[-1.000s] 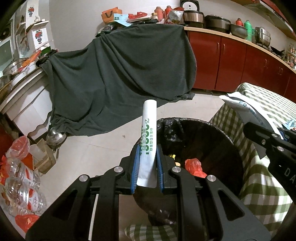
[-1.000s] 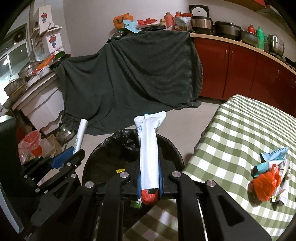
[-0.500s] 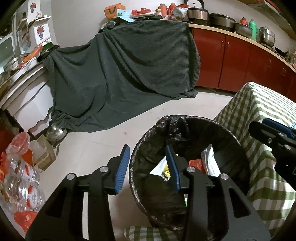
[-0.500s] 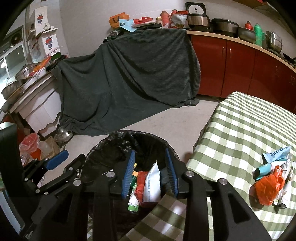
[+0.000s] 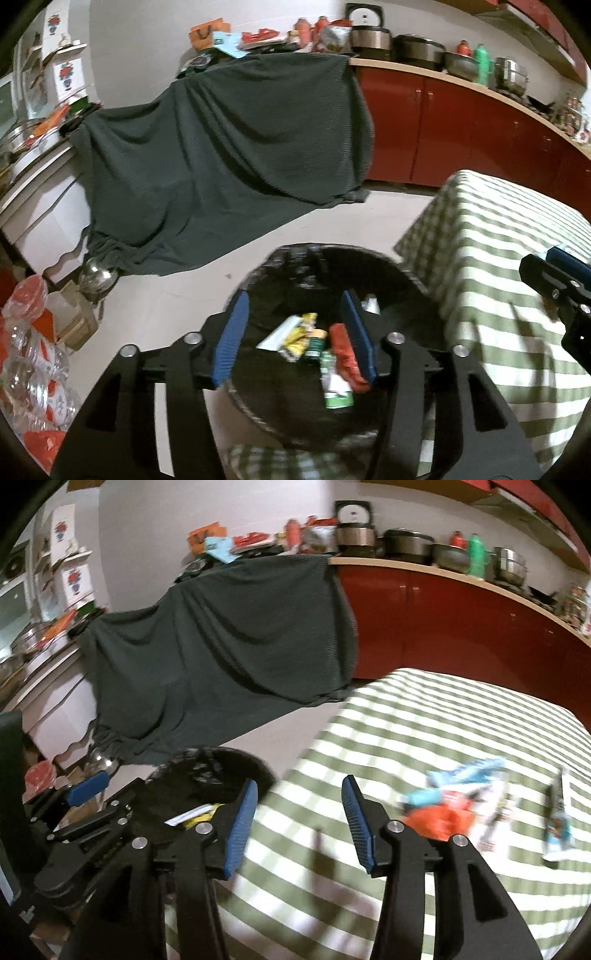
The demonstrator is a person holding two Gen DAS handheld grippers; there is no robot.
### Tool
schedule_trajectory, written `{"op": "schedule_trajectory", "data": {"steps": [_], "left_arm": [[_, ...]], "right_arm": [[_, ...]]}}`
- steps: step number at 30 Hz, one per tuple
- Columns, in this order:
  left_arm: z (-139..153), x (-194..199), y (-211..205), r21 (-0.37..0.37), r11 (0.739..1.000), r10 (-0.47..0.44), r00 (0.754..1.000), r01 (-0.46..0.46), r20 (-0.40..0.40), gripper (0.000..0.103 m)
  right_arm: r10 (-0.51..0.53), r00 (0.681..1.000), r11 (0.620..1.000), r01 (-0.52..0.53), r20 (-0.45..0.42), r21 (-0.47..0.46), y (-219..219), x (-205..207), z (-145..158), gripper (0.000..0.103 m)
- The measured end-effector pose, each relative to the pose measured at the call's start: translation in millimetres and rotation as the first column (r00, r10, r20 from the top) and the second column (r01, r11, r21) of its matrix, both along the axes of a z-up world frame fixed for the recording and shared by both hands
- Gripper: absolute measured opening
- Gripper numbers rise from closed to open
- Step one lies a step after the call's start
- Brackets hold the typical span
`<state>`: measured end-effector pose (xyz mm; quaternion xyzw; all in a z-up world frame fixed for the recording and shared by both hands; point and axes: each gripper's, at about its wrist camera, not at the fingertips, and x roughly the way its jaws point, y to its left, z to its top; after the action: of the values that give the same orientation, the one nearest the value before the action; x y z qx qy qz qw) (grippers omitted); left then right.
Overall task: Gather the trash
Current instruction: 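Move both tools back over the table, then grasp the orange-red plastic bag with the left tool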
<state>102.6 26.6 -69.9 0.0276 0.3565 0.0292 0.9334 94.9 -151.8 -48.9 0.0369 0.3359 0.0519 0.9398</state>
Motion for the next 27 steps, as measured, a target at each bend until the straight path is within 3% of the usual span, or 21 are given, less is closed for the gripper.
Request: {"op": "schedule_trajectory", "data": {"steps": [10,19,27], "left_arm": [[12,-11,-80,0.003,0.987,-0.162,0.986,0.162,0.025,0.072],[11,-15,-159,0.021,0.945,-0.327,0.945,0.327,0.020,0.074],[2,-3,-201,0.055,0.924,-0.379,0.925,0.378,-0.008,0.074]], "right_arm": [[-0.232,0.972,0.971,0.233,0.026,-0.062,-94,-43,4,0.064],[-0.377,0.926,0.925,0.376,0.000,-0.054,-171,-70,-8,0.064],[-0.418,0.908,0.908,0.416,-0.021,-0.054,-206,-81,-17,0.064]]}}
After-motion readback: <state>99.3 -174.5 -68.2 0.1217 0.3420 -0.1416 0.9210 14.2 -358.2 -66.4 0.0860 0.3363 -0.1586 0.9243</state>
